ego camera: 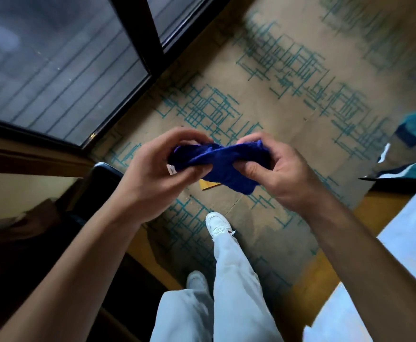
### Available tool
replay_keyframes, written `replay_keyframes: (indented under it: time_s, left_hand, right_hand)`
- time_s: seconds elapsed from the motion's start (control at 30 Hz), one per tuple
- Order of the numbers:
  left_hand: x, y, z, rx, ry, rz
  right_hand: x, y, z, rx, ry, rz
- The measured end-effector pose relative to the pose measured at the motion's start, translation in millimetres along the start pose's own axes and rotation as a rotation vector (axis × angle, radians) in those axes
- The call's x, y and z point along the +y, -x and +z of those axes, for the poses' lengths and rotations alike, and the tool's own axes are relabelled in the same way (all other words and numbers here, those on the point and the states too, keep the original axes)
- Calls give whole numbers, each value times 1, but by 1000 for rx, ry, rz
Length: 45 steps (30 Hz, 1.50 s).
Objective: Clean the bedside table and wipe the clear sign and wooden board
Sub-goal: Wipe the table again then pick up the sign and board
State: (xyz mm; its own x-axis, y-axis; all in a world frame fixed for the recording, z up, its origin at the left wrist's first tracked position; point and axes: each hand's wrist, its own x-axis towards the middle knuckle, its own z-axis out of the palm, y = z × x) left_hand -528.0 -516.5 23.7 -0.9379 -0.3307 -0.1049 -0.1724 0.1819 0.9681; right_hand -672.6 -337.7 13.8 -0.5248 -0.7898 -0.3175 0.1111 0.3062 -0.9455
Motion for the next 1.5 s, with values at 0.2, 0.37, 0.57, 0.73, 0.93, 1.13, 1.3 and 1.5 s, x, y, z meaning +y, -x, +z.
replay_keyframes:
  time_s: [0.2,0.37,0.57,0.73,0.93,1.13,1.3,1.5]
  left_hand:
    - [86,32,-26,43,213,-4]
    - [123,73,-67,213,87,-48]
    - [140,145,-100,474,-48,-151]
    - [90,258,-113,929,-210,-537]
    - [-10,444,-67,1260,-178,-1265]
    - [-87,585,-11,1159,-149,-1704]
    - [-127,657,0,1185,-131,-1659]
    - [-161,694,-6,1163,-77,-1621]
  right_hand:
    - [-96,32,0,-168,33,16]
    - [-158,28,26,-284,219,-60]
    - [-210,7,87,-510,272,-183]
    - [-223,-11,168,-710,374,-241]
    - [-190,4,308,-970,529,-161]
    - [-141,37,438,-1114,587,-68]
    - [-105,65,525,-1188,659,-157]
    - [-79,98,623,-1313,822,-300]
